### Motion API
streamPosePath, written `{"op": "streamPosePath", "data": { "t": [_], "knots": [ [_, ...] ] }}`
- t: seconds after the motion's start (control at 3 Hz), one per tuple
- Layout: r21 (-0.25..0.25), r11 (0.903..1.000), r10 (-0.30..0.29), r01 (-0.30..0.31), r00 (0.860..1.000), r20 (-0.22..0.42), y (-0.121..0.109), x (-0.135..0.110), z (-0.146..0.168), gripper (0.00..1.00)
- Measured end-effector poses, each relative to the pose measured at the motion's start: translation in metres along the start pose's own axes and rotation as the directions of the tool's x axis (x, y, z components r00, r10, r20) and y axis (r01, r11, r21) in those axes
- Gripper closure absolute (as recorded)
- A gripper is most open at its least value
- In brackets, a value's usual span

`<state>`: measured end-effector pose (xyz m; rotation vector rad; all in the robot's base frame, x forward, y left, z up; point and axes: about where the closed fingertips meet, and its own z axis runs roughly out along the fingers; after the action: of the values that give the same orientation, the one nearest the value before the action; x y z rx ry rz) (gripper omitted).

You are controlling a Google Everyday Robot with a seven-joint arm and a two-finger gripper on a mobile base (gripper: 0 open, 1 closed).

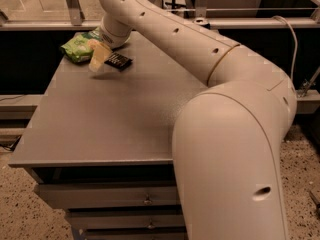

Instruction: Move rxbar chocolate near green rice chip bag

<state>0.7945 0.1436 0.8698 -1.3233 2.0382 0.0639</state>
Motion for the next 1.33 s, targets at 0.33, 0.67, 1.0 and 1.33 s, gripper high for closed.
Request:
{"op": "streamPosePath", "data": {
  "t": [0.33,0.67,1.0,1.33],
  "knots": [
    [-0.029,0.9994,0.018,-0.017,0.999,0.044,0.000,0.004,-0.017,0.00],
    [-0.094,0.9922,0.097,-0.082,0.981,0.170,0.000,0.024,-0.058,0.00],
    [-0.140,0.9795,0.178,-0.145,0.949,0.262,-0.006,0.056,-0.094,0.00],
    [-0.188,0.9616,0.256,-0.201,0.902,0.347,-0.009,0.091,-0.125,0.00]
  ]
}}
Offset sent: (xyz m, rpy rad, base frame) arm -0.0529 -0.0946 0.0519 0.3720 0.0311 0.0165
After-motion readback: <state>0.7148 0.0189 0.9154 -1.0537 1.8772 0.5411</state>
